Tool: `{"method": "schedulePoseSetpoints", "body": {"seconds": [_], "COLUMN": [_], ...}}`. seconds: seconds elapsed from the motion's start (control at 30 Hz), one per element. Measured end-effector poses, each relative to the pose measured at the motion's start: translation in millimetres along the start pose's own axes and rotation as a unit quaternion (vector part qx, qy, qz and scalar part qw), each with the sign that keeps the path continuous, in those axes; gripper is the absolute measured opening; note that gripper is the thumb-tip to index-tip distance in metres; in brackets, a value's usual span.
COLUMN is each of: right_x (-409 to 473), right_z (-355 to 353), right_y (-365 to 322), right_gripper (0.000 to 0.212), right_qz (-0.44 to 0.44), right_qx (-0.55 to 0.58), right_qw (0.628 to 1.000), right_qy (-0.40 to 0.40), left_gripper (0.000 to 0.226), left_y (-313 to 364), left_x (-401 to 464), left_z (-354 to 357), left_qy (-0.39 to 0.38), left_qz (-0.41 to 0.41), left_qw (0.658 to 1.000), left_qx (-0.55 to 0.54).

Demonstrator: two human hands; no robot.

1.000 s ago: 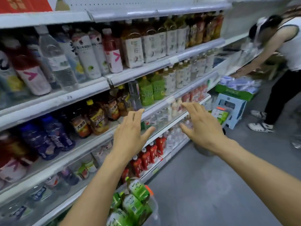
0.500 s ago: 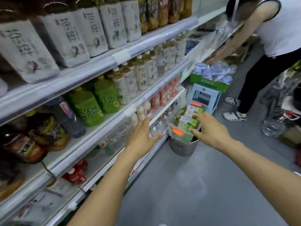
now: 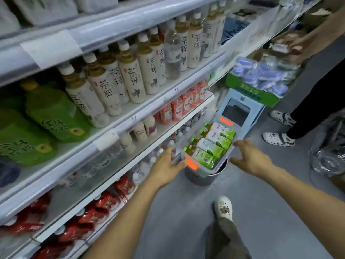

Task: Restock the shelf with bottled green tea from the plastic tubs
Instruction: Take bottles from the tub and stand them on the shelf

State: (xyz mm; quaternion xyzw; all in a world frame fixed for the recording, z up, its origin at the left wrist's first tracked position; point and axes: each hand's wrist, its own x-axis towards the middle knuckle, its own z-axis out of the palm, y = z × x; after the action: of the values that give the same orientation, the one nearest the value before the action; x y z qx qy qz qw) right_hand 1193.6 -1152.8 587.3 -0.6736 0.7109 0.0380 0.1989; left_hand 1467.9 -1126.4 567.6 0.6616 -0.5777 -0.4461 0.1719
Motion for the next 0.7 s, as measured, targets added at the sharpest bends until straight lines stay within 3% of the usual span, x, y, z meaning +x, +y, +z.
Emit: {"method": "schedulePoseSetpoints", "body": {"seconds": [0.23, 0.47, 0.6, 0.7], "right_x": [166.3, 258.2, 288.0, 311.3], "right_z": [-7.1, 37.7, 77.7, 99.9], "right_y": [87.8, 131.2, 136.7, 140.2], "right_gripper": [0.063, 0.058, 0.06, 0.059], "right_qz": [-0.064, -0.074, -0.067, -0.062], "right_qx": [0.008, 0.016, 0.026, 0.032], "right_qw": [0.992, 0.975, 0.963, 0.959], "right_qy": [-0.106, -0.207, -0.261, -0.276], "left_gripper": [0.044, 0.057, 0.084, 0.062], "left_y": [50.2, 53.9, 37.2, 22.8], "left_x": [121.6, 198.3, 228.0, 254.3], "left_z": [101.0, 174.9, 199.7, 214.6], "left_qy": [0.011, 0.028, 0.03, 0.038], "left_qz": [-0.166, -0.322, -0.362, -0.376], "left_qw": [0.973, 0.907, 0.894, 0.887], "left_qx": [-0.158, -0.269, -0.261, -0.264]}}
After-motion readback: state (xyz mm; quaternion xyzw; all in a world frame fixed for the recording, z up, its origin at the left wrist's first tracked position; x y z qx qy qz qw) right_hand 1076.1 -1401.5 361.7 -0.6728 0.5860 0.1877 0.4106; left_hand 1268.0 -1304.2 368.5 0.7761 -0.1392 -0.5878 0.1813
